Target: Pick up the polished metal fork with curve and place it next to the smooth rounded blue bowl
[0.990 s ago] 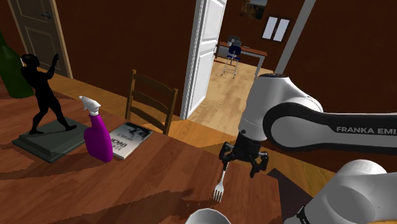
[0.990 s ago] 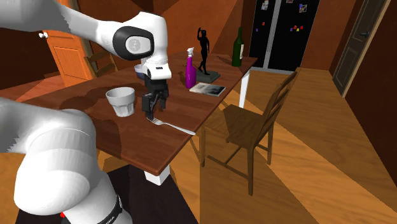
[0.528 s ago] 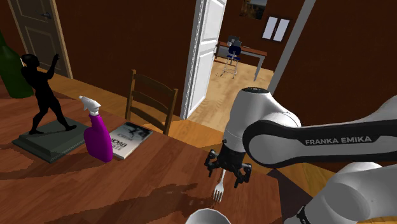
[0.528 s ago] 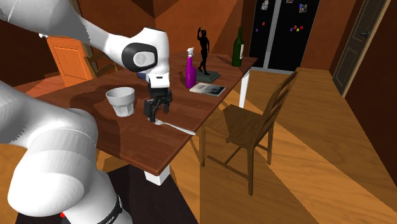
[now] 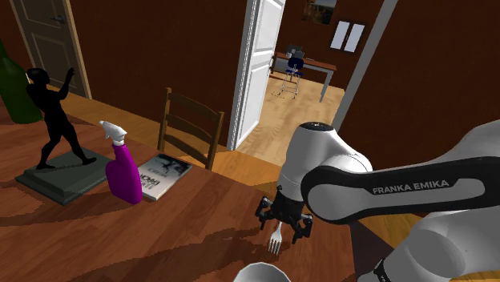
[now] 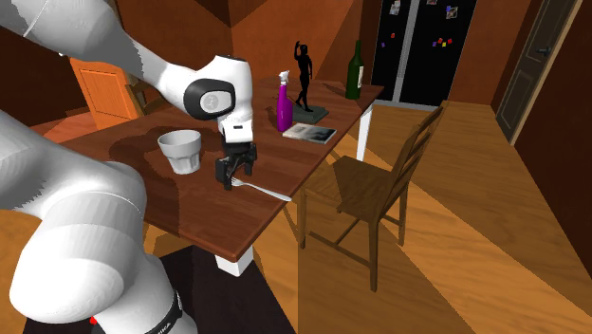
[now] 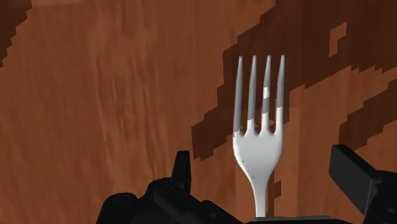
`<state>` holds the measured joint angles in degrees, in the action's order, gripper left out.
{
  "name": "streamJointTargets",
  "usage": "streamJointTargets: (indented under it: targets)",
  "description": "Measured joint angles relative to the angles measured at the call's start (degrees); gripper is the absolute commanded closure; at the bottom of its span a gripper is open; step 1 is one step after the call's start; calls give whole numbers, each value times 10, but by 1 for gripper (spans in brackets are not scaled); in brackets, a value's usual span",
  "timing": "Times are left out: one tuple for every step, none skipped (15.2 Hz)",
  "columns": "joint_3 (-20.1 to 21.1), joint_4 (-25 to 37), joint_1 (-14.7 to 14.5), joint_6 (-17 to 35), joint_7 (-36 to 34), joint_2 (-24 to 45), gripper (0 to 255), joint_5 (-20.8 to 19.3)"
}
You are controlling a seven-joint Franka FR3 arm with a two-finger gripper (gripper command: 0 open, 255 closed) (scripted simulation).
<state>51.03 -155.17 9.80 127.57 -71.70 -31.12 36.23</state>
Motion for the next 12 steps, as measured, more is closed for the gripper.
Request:
streamJointTargets:
  targets:
    - [0,0,0,0,0,0,0,0]
    - [0,0,0,1,0,0,0,0]
    - [0,0,0,1,0,1,0,0]
    - [0,0,0,1,0,1,255,0]
    - [0,1,0,2,0,0,255,0]
    - [-1,4,0,9,0,-1,255,0]
    - [-2,3,-1,6,1,-3,255,1]
    - [-3,2,-2,5,1,-5,255,2]
    - [-2,3,-1,6,0,-4,255,2]
    - [-2,3,-1,5,0,-4,255,1]
    - [-2,3,-1,5,-1,-4,255,1]
    - [-2,3,-1,5,-2,-4,255,1]
